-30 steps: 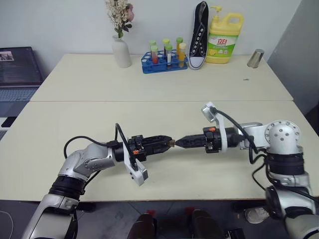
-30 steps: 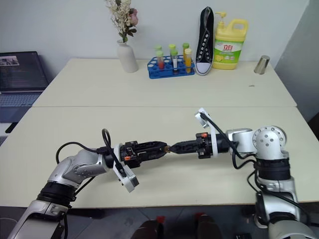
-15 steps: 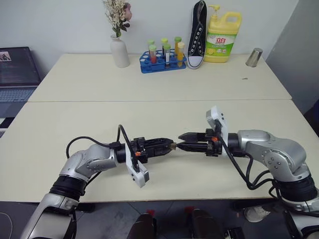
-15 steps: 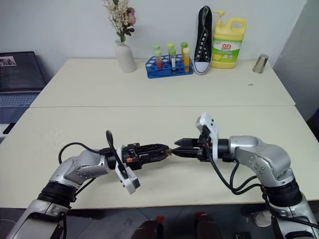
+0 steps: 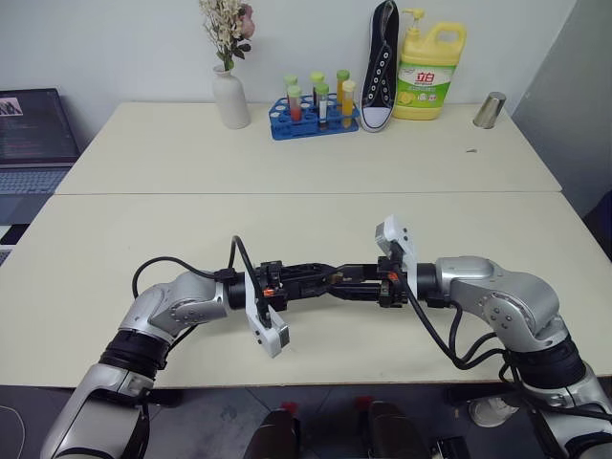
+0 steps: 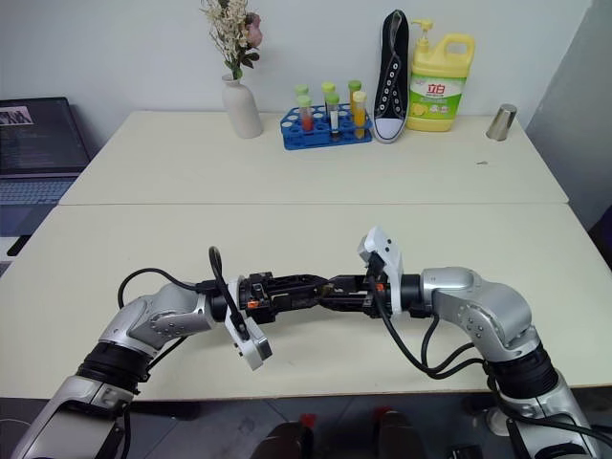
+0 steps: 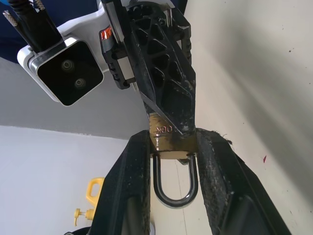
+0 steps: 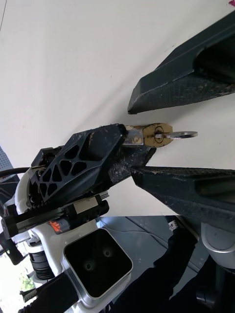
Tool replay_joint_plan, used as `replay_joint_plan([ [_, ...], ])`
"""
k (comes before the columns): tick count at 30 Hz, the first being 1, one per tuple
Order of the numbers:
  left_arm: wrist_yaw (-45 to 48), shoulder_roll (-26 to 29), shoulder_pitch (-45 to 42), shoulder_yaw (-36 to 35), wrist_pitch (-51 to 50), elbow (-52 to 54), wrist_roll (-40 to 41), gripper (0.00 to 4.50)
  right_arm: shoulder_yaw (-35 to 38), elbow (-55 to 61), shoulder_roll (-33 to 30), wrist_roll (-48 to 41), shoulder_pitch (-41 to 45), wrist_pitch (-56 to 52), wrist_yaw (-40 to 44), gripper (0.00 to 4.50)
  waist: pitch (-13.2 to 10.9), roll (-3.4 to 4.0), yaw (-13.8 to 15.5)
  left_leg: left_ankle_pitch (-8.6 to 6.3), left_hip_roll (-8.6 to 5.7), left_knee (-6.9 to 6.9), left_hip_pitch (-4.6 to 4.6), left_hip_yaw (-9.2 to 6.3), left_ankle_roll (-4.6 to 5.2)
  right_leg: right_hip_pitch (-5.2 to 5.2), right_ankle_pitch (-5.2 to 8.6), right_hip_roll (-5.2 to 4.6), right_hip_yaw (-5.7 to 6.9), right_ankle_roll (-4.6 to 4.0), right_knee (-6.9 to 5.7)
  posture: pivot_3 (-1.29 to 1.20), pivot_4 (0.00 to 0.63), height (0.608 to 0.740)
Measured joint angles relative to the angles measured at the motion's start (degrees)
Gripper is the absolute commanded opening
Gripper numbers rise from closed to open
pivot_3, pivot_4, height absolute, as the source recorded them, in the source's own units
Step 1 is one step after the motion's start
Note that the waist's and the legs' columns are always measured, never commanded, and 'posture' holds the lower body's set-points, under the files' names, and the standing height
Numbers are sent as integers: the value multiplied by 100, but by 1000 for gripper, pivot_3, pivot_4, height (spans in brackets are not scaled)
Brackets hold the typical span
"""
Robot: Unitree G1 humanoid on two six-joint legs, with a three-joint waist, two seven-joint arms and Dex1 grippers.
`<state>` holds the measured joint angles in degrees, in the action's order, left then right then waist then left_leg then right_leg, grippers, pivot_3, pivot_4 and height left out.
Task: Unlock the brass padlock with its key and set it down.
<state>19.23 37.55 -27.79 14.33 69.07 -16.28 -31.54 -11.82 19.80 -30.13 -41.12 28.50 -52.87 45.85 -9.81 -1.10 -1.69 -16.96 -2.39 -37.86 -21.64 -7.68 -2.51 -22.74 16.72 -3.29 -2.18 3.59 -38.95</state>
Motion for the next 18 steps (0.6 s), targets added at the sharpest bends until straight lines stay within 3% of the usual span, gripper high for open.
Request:
replay_joint_plan([
  [3, -6, 0, 4, 3, 2, 3, 1, 972, 50, -42, 18, -25, 13, -33, 2, 131, 0, 0, 0, 0, 0, 0, 0, 0, 0, -1, 0, 0, 0, 0, 0, 0, 150, 740],
  [17, 31, 95, 98, 122, -5, 11, 252, 972, 41, -48, 49, -43, 16, -112, 83, 140, 0, 0, -4, 0, 1, 0, -2, 1, 0, -5, 0, 0, -1, 0, -2, 0, 150, 740],
  [18, 33, 106, 135, 131, -1, 6, 322, 1322, 38, -47, 64, -43, 16, -120, 98, 140, 0, 0, -4, 0, 1, 0, -2, 1, 0, -6, 0, 0, -2, 0, -2, 0, 150, 740],
])
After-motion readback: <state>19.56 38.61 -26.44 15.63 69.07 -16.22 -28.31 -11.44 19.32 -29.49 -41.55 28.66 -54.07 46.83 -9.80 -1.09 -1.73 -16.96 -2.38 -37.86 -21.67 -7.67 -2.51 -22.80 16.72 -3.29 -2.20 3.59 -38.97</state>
